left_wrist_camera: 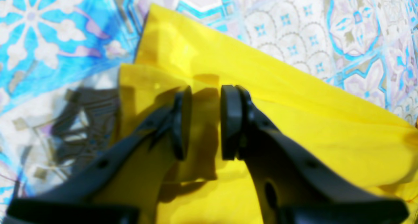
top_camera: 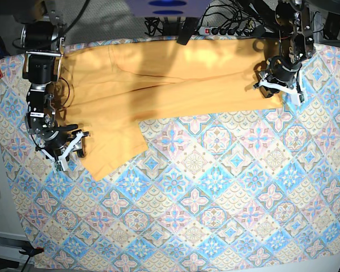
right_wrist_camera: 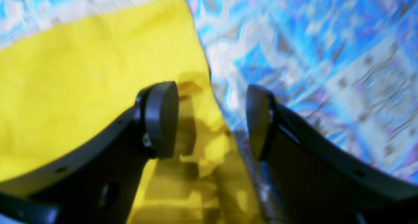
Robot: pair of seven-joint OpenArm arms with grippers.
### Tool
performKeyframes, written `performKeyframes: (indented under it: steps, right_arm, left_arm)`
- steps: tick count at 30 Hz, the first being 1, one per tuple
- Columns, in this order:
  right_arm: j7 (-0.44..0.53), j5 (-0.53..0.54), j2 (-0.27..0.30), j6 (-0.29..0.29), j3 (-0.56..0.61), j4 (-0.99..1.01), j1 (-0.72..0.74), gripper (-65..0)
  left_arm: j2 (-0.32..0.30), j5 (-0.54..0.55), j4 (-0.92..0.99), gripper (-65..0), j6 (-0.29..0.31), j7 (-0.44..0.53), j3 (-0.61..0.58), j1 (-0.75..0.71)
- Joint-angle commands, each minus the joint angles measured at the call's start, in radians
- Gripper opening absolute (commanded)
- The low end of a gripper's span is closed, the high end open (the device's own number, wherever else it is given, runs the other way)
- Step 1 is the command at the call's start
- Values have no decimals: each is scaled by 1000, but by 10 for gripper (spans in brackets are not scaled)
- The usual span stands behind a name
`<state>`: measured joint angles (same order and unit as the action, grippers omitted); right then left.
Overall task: Fold the T-shirt properly
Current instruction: 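Hold the right gripper's edge and fold the hem corner over with it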
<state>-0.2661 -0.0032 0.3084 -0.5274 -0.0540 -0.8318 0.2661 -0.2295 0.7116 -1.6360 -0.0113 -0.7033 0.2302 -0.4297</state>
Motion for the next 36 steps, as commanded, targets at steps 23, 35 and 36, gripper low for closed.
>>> performKeyframes:
  steps: [23, 35, 36]
  right_arm:
    - [46, 10, 35, -17, 10, -151, -55, -650]
    - [-114, 10, 36, -17, -149, -588, -356, -650]
    - [-117, 10, 36, -17, -159, -620, -383, -650]
  left_arm:
    - [-9, 6, -16, -513, 4, 15, 5, -1]
    - [-9, 4, -14, -514, 4, 15, 5, 7]
    - [-9, 4, -14, -514, 4, 15, 5, 7]
